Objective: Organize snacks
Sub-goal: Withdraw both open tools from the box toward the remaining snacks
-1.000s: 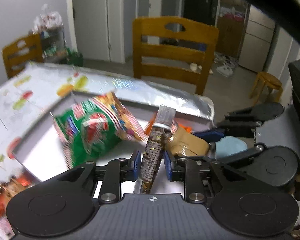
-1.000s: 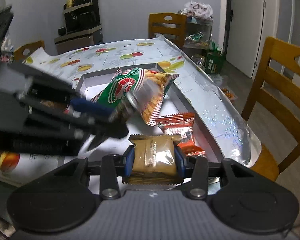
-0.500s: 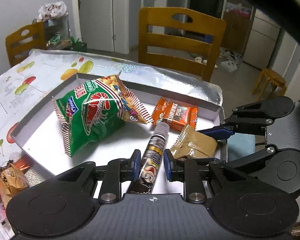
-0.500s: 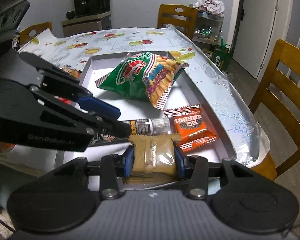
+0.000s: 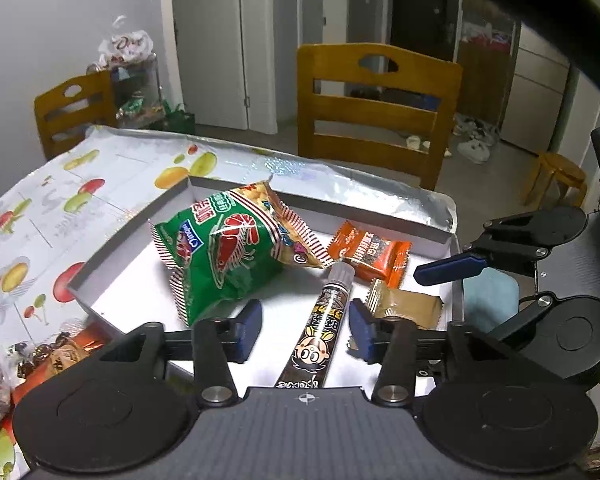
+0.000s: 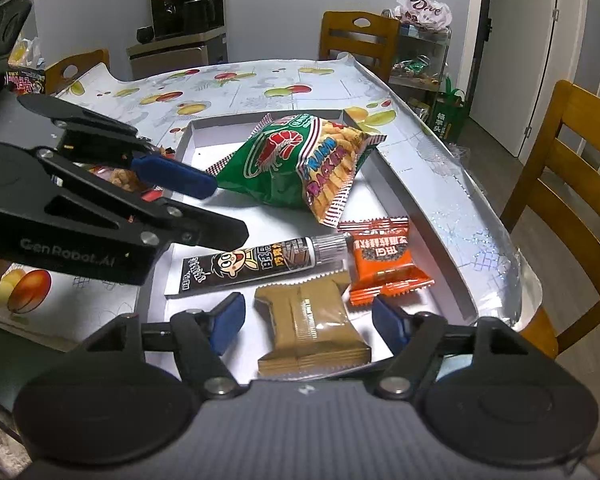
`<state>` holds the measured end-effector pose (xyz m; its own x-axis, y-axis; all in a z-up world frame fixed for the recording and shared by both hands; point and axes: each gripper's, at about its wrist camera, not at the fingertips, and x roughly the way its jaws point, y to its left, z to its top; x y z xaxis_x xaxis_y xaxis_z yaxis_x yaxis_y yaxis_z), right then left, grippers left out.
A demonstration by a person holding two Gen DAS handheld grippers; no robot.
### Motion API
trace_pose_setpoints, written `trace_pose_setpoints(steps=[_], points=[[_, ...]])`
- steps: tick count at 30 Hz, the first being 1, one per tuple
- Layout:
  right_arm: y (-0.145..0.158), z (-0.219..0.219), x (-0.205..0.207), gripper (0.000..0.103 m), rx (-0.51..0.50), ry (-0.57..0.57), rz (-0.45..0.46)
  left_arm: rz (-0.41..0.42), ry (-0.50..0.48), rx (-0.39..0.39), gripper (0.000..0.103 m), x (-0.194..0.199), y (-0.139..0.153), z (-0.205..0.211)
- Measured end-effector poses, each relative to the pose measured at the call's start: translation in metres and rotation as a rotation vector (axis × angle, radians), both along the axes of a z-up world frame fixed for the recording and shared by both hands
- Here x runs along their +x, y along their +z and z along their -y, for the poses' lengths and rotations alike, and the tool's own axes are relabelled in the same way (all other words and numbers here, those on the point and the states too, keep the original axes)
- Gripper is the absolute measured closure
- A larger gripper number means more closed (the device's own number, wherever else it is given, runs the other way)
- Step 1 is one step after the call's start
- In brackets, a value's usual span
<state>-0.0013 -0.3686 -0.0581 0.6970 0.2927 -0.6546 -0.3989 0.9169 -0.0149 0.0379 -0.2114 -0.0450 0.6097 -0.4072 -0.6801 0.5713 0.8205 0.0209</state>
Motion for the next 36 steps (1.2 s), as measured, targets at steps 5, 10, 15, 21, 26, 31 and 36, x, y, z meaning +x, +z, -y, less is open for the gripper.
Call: trace_pose_setpoints(steps=[5, 10, 15, 21, 26, 31, 36], points=[[0.001, -0.003, -0.002, 0.032, -0.008, 0.003, 0.000, 0.008, 0.011, 0.003, 0.036, -0.002, 0.001, -0.004], [0.002, -0.005, -0.003, 0.028, -0.012, 0.004, 0.006, 0.017, 0.021, -0.004, 0.027, -0.003, 0.003, -0.008], [0.004, -0.009, -0.003, 0.028, -0.018, 0.007, 0.009, 0.016, 0.025, -0.007, 0.022, -0.004, 0.003, -0.012], [0.010, -0.011, -0.005, 0.027, -0.008, 0.010, 0.019, 0.028, 0.039, -0.043, 0.008, -0.008, 0.008, -0.023], [0.021, -0.014, -0.003, 0.021, 0.035, 0.002, 0.034, 0.052, 0.087, -0.091, 0.000, -0.012, 0.019, -0.044], [0.033, -0.026, -0.002, 0.019, 0.107, 0.004, 0.039, 0.079, 0.165, -0.141, 0.000, -0.017, 0.028, -0.079], [0.045, -0.049, 0.000, 0.019, 0.147, 0.020, 0.034, 0.103, 0.246, -0.180, 0.000, -0.021, 0.036, -0.120]])
